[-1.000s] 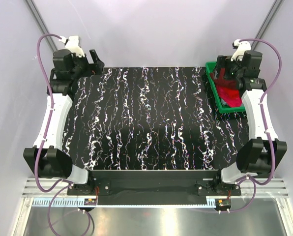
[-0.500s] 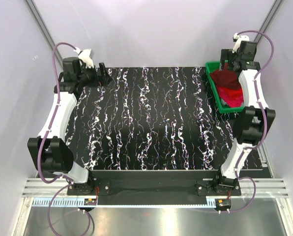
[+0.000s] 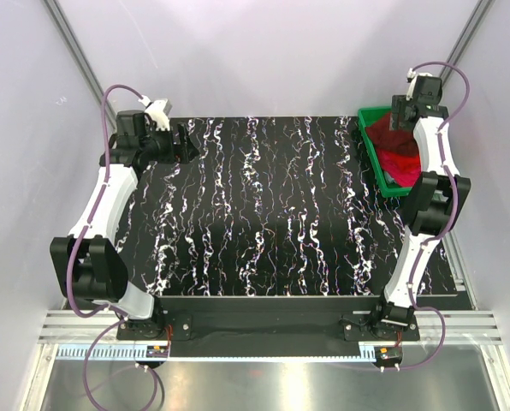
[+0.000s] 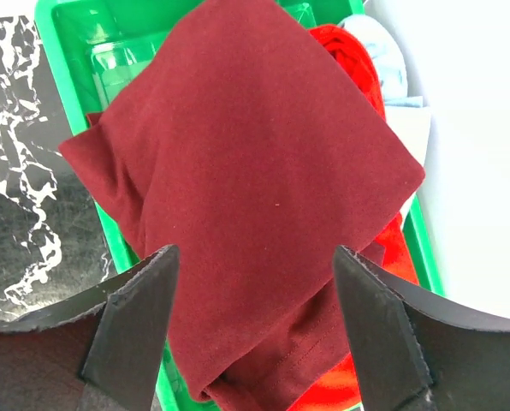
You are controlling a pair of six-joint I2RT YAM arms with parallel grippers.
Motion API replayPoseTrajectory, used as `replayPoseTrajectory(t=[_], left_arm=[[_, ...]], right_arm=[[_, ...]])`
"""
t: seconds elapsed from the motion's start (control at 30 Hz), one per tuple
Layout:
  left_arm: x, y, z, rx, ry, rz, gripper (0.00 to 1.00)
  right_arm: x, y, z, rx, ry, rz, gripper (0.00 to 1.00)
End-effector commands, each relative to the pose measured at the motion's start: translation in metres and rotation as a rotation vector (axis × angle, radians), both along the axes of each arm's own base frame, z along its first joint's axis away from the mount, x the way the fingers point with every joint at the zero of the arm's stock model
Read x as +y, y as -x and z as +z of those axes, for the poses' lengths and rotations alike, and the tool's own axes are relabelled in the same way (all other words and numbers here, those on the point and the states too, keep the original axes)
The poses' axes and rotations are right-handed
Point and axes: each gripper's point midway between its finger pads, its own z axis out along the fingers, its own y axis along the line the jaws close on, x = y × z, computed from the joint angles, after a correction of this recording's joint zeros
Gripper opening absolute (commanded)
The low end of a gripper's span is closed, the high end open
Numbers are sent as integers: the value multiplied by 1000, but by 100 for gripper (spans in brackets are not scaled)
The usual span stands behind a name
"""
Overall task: Fold and stack the t-shirts
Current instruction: Grab the tshirt from the pile
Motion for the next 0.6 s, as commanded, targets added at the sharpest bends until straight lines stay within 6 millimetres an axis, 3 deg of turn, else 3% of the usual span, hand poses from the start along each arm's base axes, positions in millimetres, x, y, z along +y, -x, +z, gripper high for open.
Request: replayPoseTrajectory(t=[0.0, 0.23, 0.33, 0.4, 0.43, 0.57], left_arm=[[-8, 2, 19, -49, 38, -22, 86], [-7, -2, 26, -63, 48, -2, 91], [-7, -3, 30, -70, 52, -1, 91], [-7, -3, 29, -70, 52, 4, 91], [-7, -2, 29, -69, 54, 6, 92], [-9, -2, 28, -67, 60, 6, 92]], right_arm=[[-4, 6, -2, 32, 40, -1, 79], [-6, 24, -33, 144, 75, 30, 89], [-7, 28, -39, 164, 88, 41, 76], [-6, 27, -37, 154, 87, 40, 63], [-8, 26, -34, 145, 88, 29, 52], [-12, 16, -1, 55, 95, -14, 37]])
